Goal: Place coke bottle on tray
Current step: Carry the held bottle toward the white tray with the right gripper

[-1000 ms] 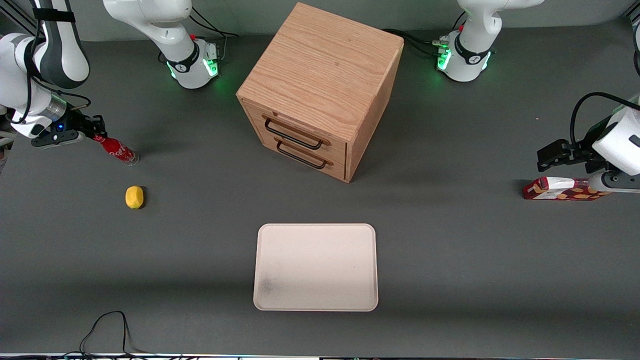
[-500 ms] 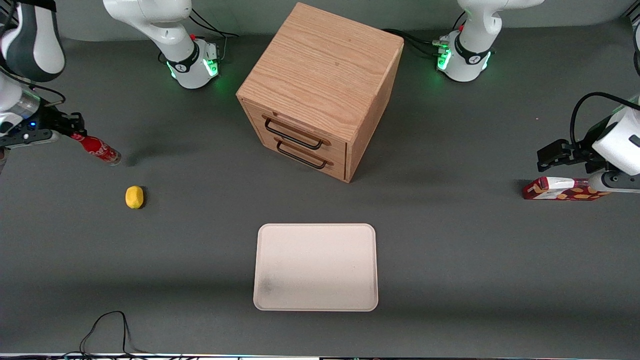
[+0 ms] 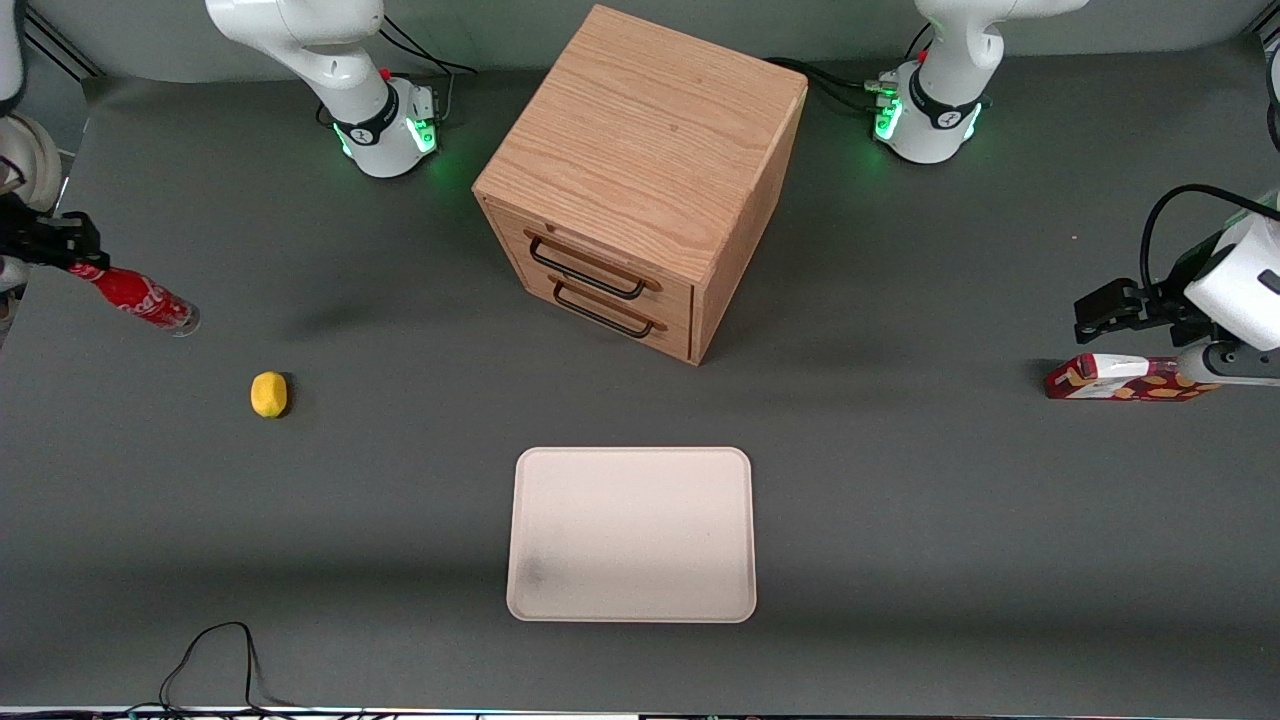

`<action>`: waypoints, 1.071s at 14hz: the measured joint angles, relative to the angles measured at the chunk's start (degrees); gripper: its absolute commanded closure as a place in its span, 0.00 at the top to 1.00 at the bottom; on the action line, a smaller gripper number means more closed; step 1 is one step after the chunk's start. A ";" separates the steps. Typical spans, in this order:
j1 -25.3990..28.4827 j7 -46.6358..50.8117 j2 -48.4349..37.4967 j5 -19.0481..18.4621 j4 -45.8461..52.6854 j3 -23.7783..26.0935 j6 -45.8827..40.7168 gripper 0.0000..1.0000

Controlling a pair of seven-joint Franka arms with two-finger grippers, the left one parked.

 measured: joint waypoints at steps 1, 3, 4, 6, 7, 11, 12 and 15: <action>0.01 0.00 2.43 1.22 4.21 0.16 -1.88 0.00; 0.05 0.46 8.03 3.63 13.08 0.71 -5.71 0.00; 0.24 1.49 10.92 4.38 17.37 1.26 -7.42 0.00; 1.18 5.48 16.48 5.35 24.96 3.78 -10.10 0.00; 1.63 8.39 19.35 5.94 28.37 5.70 -10.94 0.00; 2.64 20.77 34.25 6.58 43.89 14.79 -11.32 0.00; 2.70 22.81 38.08 6.59 47.35 16.77 -11.06 0.00; 3.85 26.36 46.23 6.63 53.87 20.60 -5.57 0.00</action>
